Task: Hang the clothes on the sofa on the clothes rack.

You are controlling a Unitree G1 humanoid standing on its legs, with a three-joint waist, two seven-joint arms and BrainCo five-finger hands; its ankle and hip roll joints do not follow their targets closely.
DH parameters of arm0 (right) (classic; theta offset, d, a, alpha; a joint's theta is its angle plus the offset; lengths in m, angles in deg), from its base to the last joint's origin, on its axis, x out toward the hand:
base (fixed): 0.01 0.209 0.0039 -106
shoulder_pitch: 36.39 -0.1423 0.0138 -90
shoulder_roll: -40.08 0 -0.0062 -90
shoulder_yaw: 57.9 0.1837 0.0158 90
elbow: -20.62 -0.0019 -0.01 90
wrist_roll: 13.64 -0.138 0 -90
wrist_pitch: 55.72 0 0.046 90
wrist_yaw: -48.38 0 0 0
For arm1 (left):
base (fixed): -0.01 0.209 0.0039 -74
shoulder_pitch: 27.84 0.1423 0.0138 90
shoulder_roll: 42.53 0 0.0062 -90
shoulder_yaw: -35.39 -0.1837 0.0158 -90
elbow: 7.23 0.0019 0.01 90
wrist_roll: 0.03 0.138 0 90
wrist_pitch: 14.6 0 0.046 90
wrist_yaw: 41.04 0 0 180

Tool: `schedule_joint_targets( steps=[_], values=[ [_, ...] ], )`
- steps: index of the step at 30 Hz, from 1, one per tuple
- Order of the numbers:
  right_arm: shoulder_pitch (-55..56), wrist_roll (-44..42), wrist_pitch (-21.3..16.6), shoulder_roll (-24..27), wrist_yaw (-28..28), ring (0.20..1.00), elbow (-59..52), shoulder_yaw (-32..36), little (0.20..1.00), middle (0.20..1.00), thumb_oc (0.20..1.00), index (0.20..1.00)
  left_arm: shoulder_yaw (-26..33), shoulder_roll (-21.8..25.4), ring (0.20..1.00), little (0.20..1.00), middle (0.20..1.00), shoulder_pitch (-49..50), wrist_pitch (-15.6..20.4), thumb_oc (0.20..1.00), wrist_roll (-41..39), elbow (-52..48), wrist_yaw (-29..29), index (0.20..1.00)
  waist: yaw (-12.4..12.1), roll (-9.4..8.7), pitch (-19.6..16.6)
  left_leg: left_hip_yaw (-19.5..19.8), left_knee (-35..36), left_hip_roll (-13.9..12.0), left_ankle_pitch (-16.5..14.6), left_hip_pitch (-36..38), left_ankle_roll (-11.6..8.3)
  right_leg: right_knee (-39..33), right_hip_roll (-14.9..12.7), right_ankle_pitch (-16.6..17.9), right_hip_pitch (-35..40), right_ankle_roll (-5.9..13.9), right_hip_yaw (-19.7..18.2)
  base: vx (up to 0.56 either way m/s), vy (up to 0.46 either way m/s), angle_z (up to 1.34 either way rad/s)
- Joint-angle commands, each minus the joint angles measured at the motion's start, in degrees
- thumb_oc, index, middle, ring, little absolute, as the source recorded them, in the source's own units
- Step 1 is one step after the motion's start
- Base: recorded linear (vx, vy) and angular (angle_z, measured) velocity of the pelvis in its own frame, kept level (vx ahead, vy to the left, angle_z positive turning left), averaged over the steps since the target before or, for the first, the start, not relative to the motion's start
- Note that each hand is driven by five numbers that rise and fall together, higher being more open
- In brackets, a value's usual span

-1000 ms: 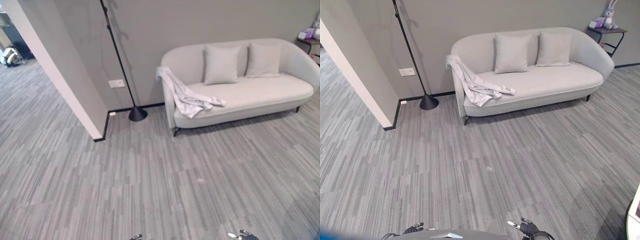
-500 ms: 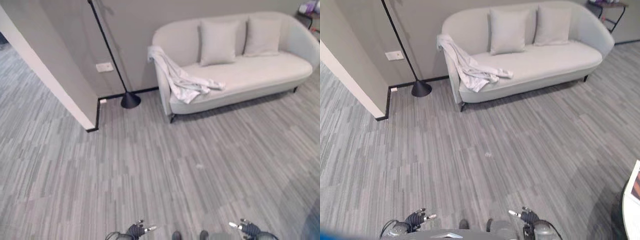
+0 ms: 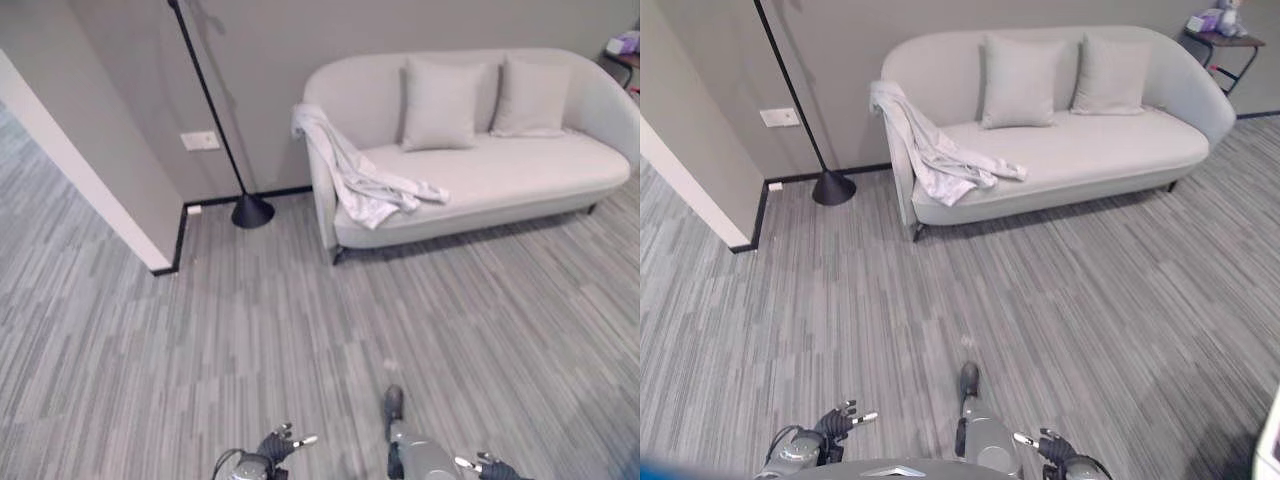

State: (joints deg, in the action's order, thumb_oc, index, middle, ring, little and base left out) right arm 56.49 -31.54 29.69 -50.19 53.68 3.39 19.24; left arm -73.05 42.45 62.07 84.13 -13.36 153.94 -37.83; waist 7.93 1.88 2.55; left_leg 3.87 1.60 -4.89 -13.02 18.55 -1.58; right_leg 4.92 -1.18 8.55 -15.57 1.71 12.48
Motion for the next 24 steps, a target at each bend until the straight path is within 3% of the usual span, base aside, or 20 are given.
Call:
schedule_joint_targets(
  steps=[1, 2, 3, 4, 5, 7, 9, 12, 14, 15, 16, 19, 23, 24],
  values=[
    [-2.8, -1.4, -1.7, 1.6, 0.1, 1.000, -3.0, -1.3, 1.000, 1.000, 1.000, 1.000, 2.0, 2.6, 1.000, 1.000, 1.000, -3.9, 1.2, 1.000, -0.8, -0.8, 0.4, 1.000, 0.2, -0.50, 1.1, 3.0, -2.4, -1.1, 10.0, 1.5, -3.05, -8.2, -0.5, 4.1, 0.3, 5.36, -3.0, 0.54, -0.286, 0.14],
    [-2.8, -2.2, -2.0, 1.8, 0.2, 1.000, -3.0, -1.1, 1.000, 1.000, 1.000, 1.000, 2.3, 2.7, 1.000, 1.000, 1.000, -3.7, 1.1, 1.000, -0.7, 0.3, 0.3, 1.000, 0.5, 0.23, 0.5, 3.1, -8.8, -2.3, 17.6, -0.5, -5.86, -7.9, 1.1, 2.1, 2.8, 3.63, -3.1, 0.53, -0.283, -0.08],
    [-2.6, -2.5, -2.2, 1.9, 0.2, 1.000, -3.3, -1.3, 1.000, 1.000, 1.000, 1.000, 2.3, 2.8, 1.000, 1.000, 1.000, -3.6, 0.9, 1.000, -0.7, 0.6, 0.2, 1.000, 0.4, 0.27, 0.6, 2.8, -13.8, -2.5, 20.9, -2.2, -7.16, -8.2, 1.8, 1.0, 4.6, 2.52, -3.3, 0.40, -0.220, 0.01],
    [-2.7, -2.5, -2.2, 1.8, 0.2, 1.000, -3.3, -1.3, 1.000, 1.000, 1.000, 1.000, 2.3, 2.9, 1.000, 1.000, 1.000, -3.6, 0.9, 1.000, -0.7, 0.6, 0.2, 1.000, 0.6, 0.06, 0.5, 3.0, -13.7, -2.2, 21.1, -2.4, -7.13, -8.2, 1.5, 1.0, 4.5, 2.56, -3.2, 0.45, -0.316, 0.13],
    [-2.8, -3.0, -2.5, 2.1, 0.3, 1.000, -4.1, -1.5, 1.000, 1.000, 1.000, 1.000, 3.1, 3.4, 1.000, 1.000, 1.000, -3.5, 0.6, 1.000, -1.1, 0.8, 0.1, 1.000, -0.2, -1.21, 1.8, 1.3, -26.8, -2.5, 26.9, -8.8, -8.06, -8.4, 2.1, -1.6, 8.6, 0.12, -4.3, 0.40, -0.325, 0.12],
    [-3.4, -3.6, -2.4, 2.4, -0.4, 1.000, -4.0, -1.7, 1.000, 1.000, 1.000, 1.000, 3.4, 3.9, 1.000, 1.000, 1.000, -3.5, 0.4, 1.000, -1.7, 0.9, -0.3, 1.000, -1.3, -3.22, 3.0, -0.7, -35.0, -2.4, 26.9, -14.2, -5.10, -9.0, 1.5, -3.1, 11.8, -1.16, -5.6, 0.41, -0.341, 0.38],
    [-4.1, -3.9, -2.3, 2.8, -0.5, 1.000, -4.0, -2.1, 1.000, 1.000, 1.000, 1.000, 3.9, 3.7, 1.000, 1.000, 1.000, -3.1, 0.7, 1.000, -2.5, 1.1, -0.3, 1.000, -3.6, -4.55, 4.4, -3.1, -38.6, -1.4, 21.2, -21.0, -1.83, -9.8, 1.3, -4.8, 15.2, -1.41, -7.6, 0.32, -0.202, 0.04],
    [-4.4, -3.5, -2.4, 3.0, -0.3, 1.000, -4.5, -2.6, 1.000, 1.000, 1.000, 1.000, 4.5, 3.5, 1.000, 1.000, 1.000, -2.1, 1.0, 1.000, -3.3, 1.1, -0.2, 1.000, -6.2, -4.96, 5.5, -5.9, -30.8, -0.4, 17.5, -27.9, -1.13, -9.9, 0.9, -7.1, 18.8, -0.67, -9.5, 0.35, -0.038, -0.50],
    [-4.6, -3.1, -2.6, 3.0, -0.3, 1.000, -4.6, -3.0, 1.000, 1.000, 1.000, 1.000, 4.7, 3.4, 1.000, 1.000, 1.000, -1.8, 1.1, 1.000, -3.6, 1.2, -0.4, 1.000, -7.6, -4.76, 5.7, -6.3, -20.7, 0.1, 17.3, -30.4, -1.38, -9.9, 1.1, -9.0, 20.6, -0.23, -10.0, 0.28, 0.031, -0.57],
    [-4.6, -3.1, -2.6, 3.0, -0.3, 1.000, -4.6, -3.0, 1.000, 1.000, 1.000, 1.000, 4.7, 3.4, 1.000, 1.000, 1.000, -1.8, 1.1, 1.000, -3.6, 1.2, -0.4, 1.000, -7.8, -4.86, 5.9, -6.4, -20.4, 0.2, 17.3, -29.8, -1.36, -9.9, 1.0, -9.1, 21.0, -0.19, -10.1, 0.41, 0.057, -0.50],
    [-4.6, -2.7, -2.7, 3.0, -0.3, 1.000, -4.5, -3.5, 1.000, 1.000, 1.000, 1.000, 4.8, 3.1, 1.000, 1.000, 1.000, -1.5, 1.3, 1.000, -4.2, 0.8, -0.2, 1.000, -9.3, -3.39, 5.7, -5.5, -8.8, 0.6, 20.4, -32.0, -1.87, -9.9, 2.6, -11.2, 23.6, -0.10, -10.6, 0.45, 0.058, -0.40],
    [-4.6, -2.5, -2.9, 2.8, -0.5, 1.000, -4.2, -3.4, 1.000, 1.000, 1.000, 1.000, 5.1, 3.0, 1.000, 1.000, 1.000, -1.4, 1.5, 1.000, -4.2, 1.2, -0.2, 1.000, -11.1, -2.49, 6.2, -5.7, 2.5, 1.9, 25.1, -34.4, -3.48, -9.9, 3.6, -14.0, 28.5, -0.16, -12.5, 0.52, 0.057, -0.21],
    [-4.3, -0.5, -2.3, 2.0, -0.2, 1.000, -3.0, -3.5, 1.000, 1.000, 1.000, 1.000, 6.3, 2.8, 1.000, 1.000, 1.000, -0.3, 1.3, 1.000, -3.7, 1.9, -0.2, 1.000, -12.8, -2.31, 4.5, -8.3, 3.4, 1.6, 26.1, -34.6, -3.49, -9.9, 2.7, -16.0, 32.9, 0.64, -15.7, 0.49, 0.148, -0.69],
    [-3.4, 0.2, -2.1, 1.2, 0.2, 1.000, -2.3, -3.2, 1.000, 1.000, 1.000, 1.000, 6.8, 2.9, 1.000, 1.000, 1.000, 0.3, 1.5, 1.000, -3.5, 3.0, -0.2, 1.000, -13.2, -2.70, 2.2, -8.0, 3.3, 1.9, 27.9, -32.4, -3.11, -9.9, 0.1, -16.6, 34.8, 1.86, -16.7, 0.79, 0.309, -1.04]
  ],
)
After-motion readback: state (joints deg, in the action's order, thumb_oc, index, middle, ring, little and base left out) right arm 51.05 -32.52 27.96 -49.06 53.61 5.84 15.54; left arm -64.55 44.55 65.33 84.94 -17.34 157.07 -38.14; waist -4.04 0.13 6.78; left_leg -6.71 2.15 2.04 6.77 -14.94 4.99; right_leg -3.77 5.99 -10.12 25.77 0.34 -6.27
